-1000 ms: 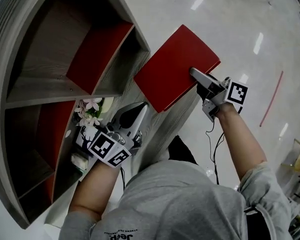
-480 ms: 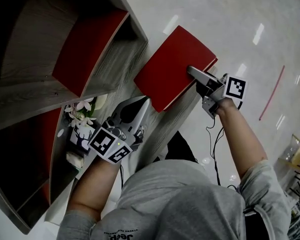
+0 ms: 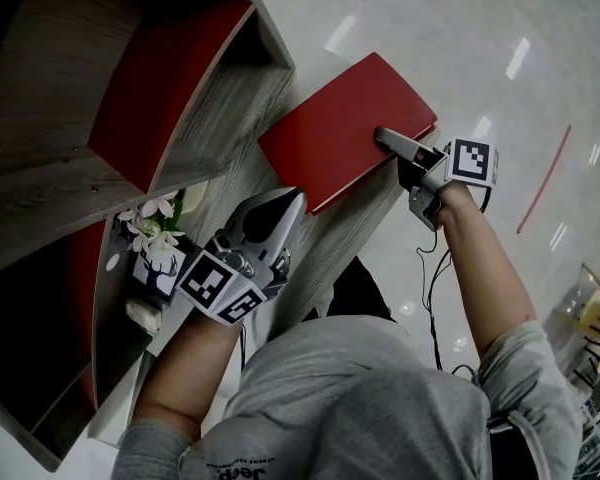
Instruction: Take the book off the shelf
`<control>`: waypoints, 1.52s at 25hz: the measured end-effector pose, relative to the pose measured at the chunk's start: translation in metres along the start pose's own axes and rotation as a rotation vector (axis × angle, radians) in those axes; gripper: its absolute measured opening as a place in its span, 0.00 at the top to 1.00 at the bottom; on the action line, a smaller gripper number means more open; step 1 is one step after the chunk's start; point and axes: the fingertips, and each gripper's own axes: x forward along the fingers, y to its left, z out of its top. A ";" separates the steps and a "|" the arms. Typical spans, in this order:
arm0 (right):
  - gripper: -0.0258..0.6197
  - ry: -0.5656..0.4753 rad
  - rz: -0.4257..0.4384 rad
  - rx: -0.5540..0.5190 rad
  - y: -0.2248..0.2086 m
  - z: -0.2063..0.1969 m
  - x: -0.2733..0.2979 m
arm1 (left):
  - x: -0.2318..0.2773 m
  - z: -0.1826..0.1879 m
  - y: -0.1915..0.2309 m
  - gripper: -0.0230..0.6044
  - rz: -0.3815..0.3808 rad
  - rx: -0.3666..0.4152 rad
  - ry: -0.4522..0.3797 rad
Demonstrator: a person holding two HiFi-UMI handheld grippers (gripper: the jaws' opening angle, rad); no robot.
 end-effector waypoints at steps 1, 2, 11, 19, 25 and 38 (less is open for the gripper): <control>0.50 0.005 -0.015 0.008 -0.001 -0.001 0.001 | 0.000 -0.001 0.000 0.94 0.000 -0.003 0.001; 0.49 0.009 -0.032 0.015 -0.003 -0.003 0.001 | 0.000 -0.002 -0.001 0.94 0.000 -0.005 0.002; 0.37 0.007 -0.248 -0.138 -0.031 0.003 0.001 | 0.000 -0.006 -0.002 0.94 -0.004 -0.017 0.011; 0.30 -0.027 -0.585 -0.650 -0.038 0.028 -0.006 | -0.004 -0.002 0.000 0.94 0.001 -0.016 0.010; 0.30 -0.040 -0.575 -0.620 -0.039 0.027 -0.007 | -0.007 -0.001 0.000 0.94 0.004 -0.015 0.004; 0.31 -0.056 -0.601 -0.729 -0.011 0.027 -0.019 | -0.019 0.012 -0.006 0.94 0.030 -0.009 -0.035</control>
